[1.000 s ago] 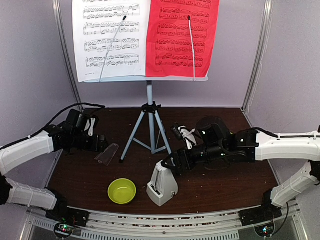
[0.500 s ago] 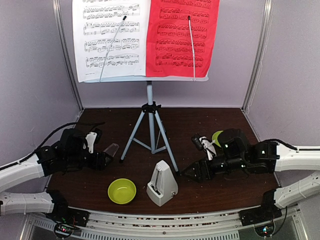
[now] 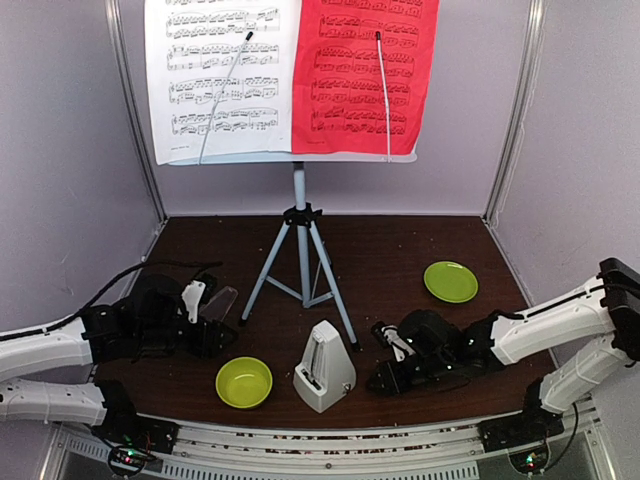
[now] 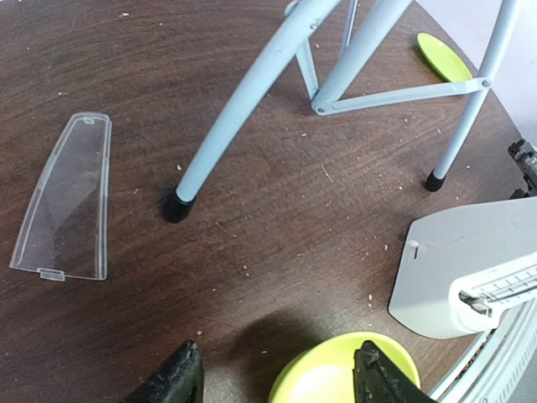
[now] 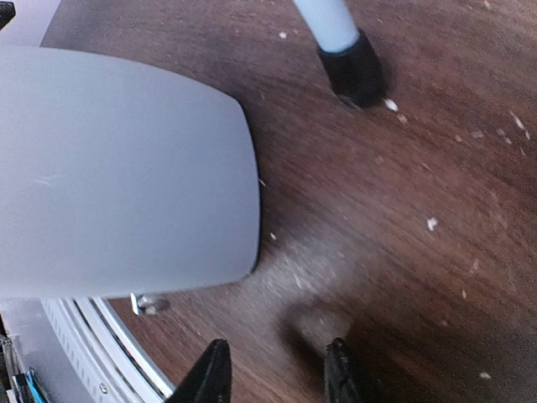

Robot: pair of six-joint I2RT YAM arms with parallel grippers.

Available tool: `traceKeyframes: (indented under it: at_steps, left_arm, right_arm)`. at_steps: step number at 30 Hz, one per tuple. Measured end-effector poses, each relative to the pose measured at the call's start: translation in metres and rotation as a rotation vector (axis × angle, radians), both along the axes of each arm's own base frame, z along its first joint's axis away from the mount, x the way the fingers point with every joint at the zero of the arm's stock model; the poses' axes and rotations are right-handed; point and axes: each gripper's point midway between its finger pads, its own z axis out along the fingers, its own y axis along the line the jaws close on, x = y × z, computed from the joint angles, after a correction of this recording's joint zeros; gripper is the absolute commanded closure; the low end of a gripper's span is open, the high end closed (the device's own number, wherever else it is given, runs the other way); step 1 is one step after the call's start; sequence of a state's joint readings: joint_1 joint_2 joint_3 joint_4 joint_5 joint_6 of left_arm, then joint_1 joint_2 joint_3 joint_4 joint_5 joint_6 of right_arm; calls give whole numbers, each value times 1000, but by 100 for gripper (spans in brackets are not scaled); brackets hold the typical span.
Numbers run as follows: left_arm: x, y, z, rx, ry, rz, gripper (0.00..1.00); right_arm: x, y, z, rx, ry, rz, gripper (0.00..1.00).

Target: Set up the instrument practice props

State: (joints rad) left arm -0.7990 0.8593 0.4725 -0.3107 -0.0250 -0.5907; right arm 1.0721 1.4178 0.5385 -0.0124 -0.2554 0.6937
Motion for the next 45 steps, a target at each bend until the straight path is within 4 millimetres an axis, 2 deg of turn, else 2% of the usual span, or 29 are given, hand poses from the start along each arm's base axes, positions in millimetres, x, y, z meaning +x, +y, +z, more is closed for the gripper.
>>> traceKeyframes:
  at_steps: [4,8,14,21,27,29,34,39,42,45]
  left_arm:
    - [-3,-7,-4,8,5,-14,37]
    - [-8,-13,-7,22,7,-40,37]
    - [-12,-20,-5,28,0,-63,37]
    - [-15,-23,-5,28,0,-79,37]
    - [-19,-38,10,20,-28,-124,26]
    - [-23,-48,17,14,-48,-160,24]
    - [-34,-65,25,-2,-77,-224,25]
    - [-29,-67,29,-27,-106,-200,33]
    - [-25,-69,24,-17,-108,-188,38]
    - [-22,-71,7,33,-83,-183,43]
  right_arm:
    - [9,21,8,42,-4,-5,69]
    - [15,32,10,53,-3,-11,72]
    - [26,51,16,71,4,-29,73]
    - [43,82,35,118,-21,-28,73]
    - [58,99,48,132,-55,-15,71]
    - [61,99,50,132,-66,-11,68]
    - [62,94,57,132,-90,4,50]
    - [55,82,100,223,-159,18,34]
    - [51,78,117,266,-192,29,29]
    - [44,81,121,273,-209,59,25]
